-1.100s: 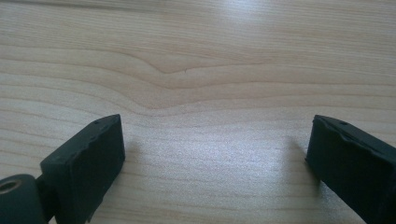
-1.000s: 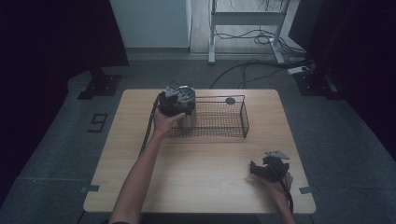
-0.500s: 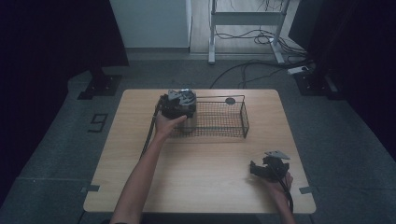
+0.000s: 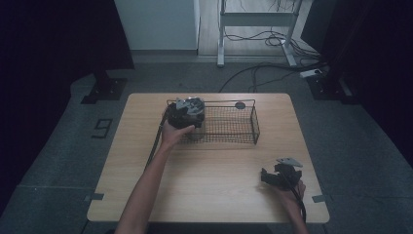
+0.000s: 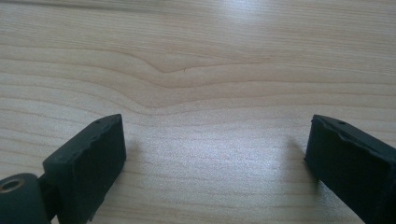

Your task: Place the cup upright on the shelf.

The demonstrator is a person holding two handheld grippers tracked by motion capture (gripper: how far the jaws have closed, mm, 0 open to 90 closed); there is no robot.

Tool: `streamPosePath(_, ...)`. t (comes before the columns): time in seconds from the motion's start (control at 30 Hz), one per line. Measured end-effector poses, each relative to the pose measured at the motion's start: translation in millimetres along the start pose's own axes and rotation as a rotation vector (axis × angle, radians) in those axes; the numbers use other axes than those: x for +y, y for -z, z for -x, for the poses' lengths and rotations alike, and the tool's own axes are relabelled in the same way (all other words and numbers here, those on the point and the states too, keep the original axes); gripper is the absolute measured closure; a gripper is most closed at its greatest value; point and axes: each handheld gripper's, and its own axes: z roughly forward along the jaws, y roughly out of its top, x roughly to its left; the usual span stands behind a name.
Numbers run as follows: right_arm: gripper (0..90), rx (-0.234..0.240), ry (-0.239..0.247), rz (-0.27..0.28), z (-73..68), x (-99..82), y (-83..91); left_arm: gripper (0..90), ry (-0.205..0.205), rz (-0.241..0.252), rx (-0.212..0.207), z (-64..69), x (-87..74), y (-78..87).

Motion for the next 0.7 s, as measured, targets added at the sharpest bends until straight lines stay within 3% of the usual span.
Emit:
streamPosePath(0.07, 4.8, -0.001, -0.001, 0.0, 0.0, 0.0, 0.1, 3.1, 0.015, 0.003, -0.003, -1.6, 0.2, 1.1)
streamPosePath(0.23, 4.8, -0.001, -0.001, -0.001, 0.1, -0.1, 0.2, 0.9, 0.007, 0.04, -0.009, -1.3, 3.6, 7.3)
streamPosePath(0.7, 4.8, -0.002, -0.003, -0.001, 0.0, -0.2, 0.3, 0.1, -0.012, 0.104, -0.024, 0.2, 5.3, 50.7)
